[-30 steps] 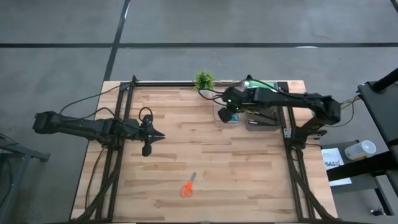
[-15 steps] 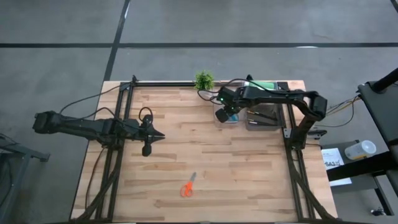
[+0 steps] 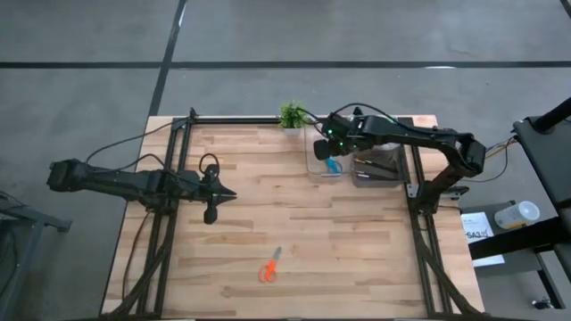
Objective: Pick & Place Paint Supplies
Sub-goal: Put the black scissors into the left transparent bin, then put the orange scissors into the left transparent bin
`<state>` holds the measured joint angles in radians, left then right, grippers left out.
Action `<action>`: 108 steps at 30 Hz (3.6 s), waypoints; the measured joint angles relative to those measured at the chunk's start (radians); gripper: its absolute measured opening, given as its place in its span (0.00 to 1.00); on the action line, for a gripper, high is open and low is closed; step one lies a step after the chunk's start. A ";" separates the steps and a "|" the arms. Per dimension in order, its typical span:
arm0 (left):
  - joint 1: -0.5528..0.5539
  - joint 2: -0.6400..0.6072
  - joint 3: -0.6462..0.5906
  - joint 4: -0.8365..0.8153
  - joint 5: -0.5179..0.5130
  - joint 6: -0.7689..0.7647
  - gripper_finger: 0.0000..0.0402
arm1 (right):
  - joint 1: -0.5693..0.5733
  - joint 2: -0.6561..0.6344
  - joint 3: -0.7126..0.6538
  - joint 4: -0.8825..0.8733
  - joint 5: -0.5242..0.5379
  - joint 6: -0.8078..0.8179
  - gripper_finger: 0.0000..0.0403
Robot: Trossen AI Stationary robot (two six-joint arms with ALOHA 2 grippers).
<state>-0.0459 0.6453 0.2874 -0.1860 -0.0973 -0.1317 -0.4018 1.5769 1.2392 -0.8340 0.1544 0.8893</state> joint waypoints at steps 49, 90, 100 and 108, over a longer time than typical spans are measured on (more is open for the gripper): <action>0.000 0.000 0.000 0.000 0.000 0.000 0.15 | 0.002 0.192 -0.001 0.160 -0.006 0.242 0.33; 0.000 0.000 0.000 0.000 0.000 0.000 0.15 | 0.421 -0.136 0.000 0.324 0.097 -0.196 0.52; 0.000 0.000 0.000 0.000 0.000 0.000 0.15 | 0.740 -0.048 0.000 0.523 0.103 -0.622 0.52; 0.000 0.000 0.000 -0.002 0.000 0.000 0.15 | 0.874 0.176 0.000 0.977 0.116 -0.846 0.52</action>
<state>-0.0459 0.6453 0.2874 -0.1883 -0.0971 -0.1314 0.4722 1.7533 1.2392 0.1435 0.2705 0.0430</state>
